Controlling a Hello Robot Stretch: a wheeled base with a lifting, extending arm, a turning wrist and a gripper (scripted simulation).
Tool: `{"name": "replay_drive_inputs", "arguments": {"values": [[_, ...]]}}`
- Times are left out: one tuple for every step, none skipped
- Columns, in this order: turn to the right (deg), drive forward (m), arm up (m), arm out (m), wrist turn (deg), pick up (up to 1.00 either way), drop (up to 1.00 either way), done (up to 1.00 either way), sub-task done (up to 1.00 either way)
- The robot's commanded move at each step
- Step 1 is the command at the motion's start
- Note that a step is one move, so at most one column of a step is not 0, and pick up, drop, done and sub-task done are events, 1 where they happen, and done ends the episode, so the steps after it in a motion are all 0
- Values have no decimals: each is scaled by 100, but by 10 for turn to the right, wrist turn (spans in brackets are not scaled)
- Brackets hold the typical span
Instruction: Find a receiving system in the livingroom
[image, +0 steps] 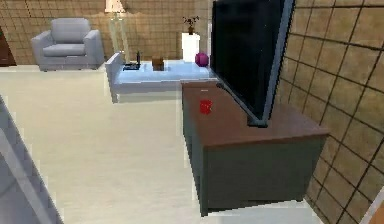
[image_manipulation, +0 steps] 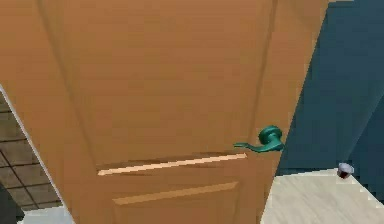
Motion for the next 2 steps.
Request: {"name": "replay_drive_inputs", "arguments": {"values": [[330,0,0,0,0,0,0,0,0],[0,20,0,0,0,0,0,0,0]]}}
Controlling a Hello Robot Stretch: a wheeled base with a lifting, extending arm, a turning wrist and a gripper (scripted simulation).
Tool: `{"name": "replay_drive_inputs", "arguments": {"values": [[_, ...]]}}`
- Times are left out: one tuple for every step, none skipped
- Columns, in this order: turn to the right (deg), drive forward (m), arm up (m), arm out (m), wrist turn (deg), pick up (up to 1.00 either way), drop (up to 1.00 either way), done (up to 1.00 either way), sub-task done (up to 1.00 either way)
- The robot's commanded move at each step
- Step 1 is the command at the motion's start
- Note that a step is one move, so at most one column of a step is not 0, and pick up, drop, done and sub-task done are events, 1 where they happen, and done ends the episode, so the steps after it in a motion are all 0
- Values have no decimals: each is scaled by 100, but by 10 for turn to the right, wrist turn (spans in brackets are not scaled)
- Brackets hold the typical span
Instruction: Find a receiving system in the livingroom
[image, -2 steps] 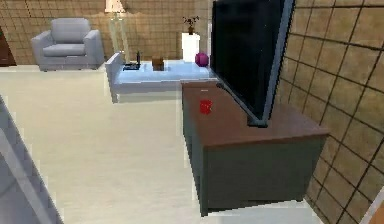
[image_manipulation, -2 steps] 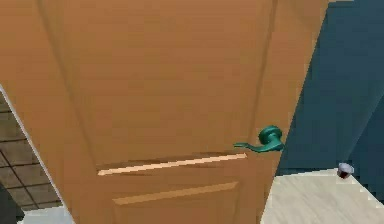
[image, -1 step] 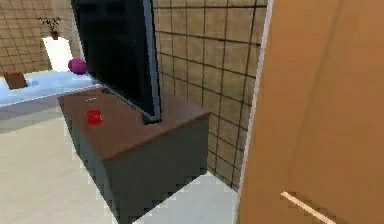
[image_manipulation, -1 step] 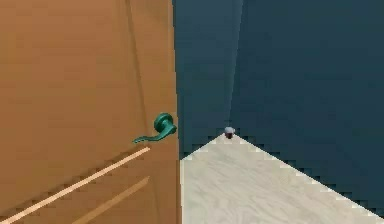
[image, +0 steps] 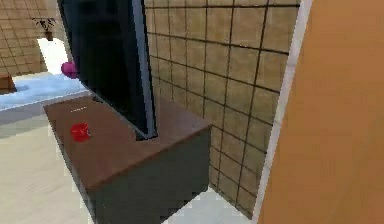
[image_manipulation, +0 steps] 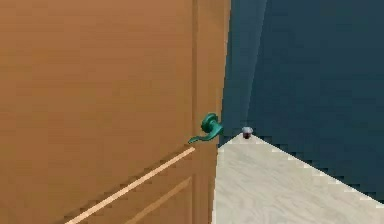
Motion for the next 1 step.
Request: {"name": "replay_drive_inputs", "arguments": {"values": [[-390,0,0,0,0,0,0,0,0]]}}
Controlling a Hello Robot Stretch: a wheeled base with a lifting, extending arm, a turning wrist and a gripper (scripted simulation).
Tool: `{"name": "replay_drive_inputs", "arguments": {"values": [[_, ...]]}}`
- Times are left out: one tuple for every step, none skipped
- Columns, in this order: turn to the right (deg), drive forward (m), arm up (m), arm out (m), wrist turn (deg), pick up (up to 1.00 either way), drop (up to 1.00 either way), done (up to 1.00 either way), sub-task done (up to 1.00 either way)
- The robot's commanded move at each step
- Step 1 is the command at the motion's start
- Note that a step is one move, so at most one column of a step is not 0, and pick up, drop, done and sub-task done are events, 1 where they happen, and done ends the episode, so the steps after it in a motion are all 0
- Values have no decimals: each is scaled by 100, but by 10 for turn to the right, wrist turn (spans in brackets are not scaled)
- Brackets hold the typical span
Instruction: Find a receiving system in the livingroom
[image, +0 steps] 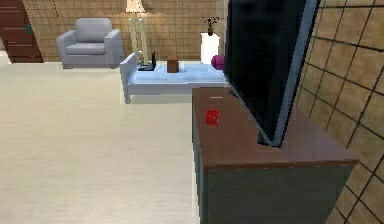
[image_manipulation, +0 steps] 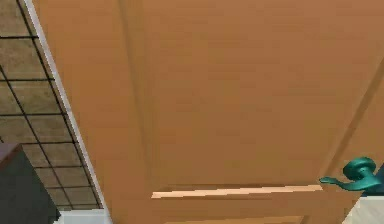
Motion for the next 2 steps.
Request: {"name": "replay_drive_inputs", "arguments": {"values": [[0,30,0,0,0,0,0,0,0],[-450,0,0,0,0,0,0,0,0]]}}
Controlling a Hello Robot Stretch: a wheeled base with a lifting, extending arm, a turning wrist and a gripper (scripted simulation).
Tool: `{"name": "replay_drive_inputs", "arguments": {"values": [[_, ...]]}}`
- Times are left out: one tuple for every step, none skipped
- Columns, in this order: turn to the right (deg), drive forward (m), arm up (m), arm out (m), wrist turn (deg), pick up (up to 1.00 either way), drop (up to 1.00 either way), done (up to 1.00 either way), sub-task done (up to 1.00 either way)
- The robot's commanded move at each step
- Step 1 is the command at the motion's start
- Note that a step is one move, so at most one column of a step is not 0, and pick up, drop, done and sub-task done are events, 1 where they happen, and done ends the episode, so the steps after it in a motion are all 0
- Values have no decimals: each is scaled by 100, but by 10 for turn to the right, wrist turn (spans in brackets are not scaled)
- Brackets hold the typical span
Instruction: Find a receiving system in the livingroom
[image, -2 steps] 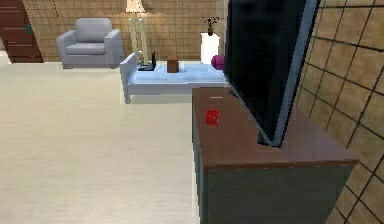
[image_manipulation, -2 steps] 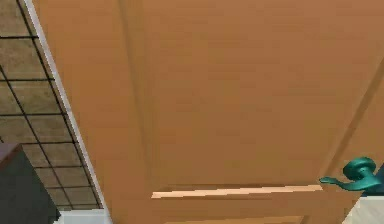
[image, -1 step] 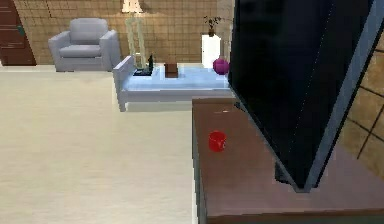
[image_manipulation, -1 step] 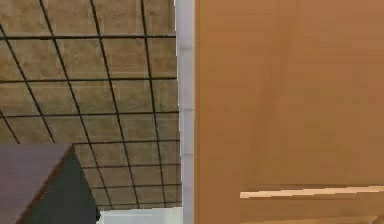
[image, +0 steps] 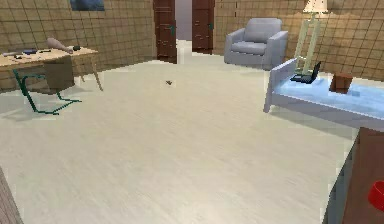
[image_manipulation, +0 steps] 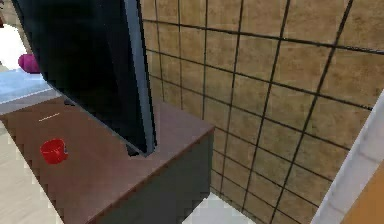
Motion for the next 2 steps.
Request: {"name": "replay_drive_inputs", "arguments": {"values": [[-150,0,0,0,0,0,0,0,0],[0,30,0,0,0,0,0,0,0]]}}
